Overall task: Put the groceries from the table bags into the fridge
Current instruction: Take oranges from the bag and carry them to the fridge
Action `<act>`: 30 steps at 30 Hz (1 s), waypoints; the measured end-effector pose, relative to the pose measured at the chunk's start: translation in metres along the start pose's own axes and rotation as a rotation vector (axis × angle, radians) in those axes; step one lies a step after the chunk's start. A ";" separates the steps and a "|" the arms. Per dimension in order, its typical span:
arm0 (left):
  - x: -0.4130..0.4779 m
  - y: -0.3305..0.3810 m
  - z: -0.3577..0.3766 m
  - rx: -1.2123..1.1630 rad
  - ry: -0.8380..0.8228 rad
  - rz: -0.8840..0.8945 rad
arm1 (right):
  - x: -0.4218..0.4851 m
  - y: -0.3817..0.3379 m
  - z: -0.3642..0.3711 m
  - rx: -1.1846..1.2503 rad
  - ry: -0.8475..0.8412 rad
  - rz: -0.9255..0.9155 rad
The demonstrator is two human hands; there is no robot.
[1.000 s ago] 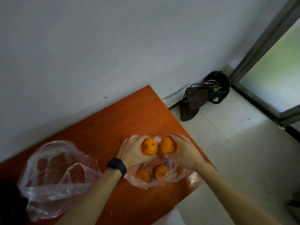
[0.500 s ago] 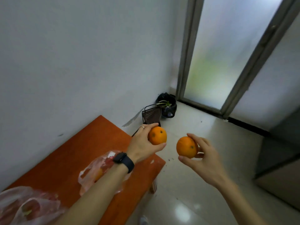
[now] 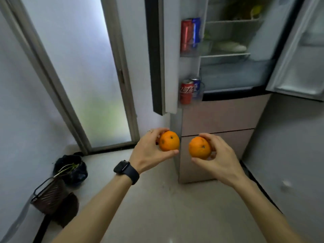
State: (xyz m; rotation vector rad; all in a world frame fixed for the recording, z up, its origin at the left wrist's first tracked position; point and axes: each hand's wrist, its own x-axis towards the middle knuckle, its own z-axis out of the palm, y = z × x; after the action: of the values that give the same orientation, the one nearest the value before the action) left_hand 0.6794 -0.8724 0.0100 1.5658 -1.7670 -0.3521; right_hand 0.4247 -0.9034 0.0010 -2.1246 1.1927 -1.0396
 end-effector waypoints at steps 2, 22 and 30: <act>0.039 0.029 0.012 -0.014 -0.004 0.086 | 0.015 0.014 -0.034 -0.026 0.077 0.000; 0.430 0.144 0.100 -0.096 0.208 0.240 | 0.334 0.112 -0.228 -0.102 0.386 -0.109; 0.556 0.146 0.145 -0.363 0.261 -0.027 | 0.470 0.182 -0.259 -0.027 0.286 0.010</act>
State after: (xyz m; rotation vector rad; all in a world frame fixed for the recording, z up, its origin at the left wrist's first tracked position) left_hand 0.4827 -1.4015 0.1918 1.3106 -1.3939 -0.4338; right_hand 0.2809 -1.4133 0.2026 -2.0358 1.3521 -1.3652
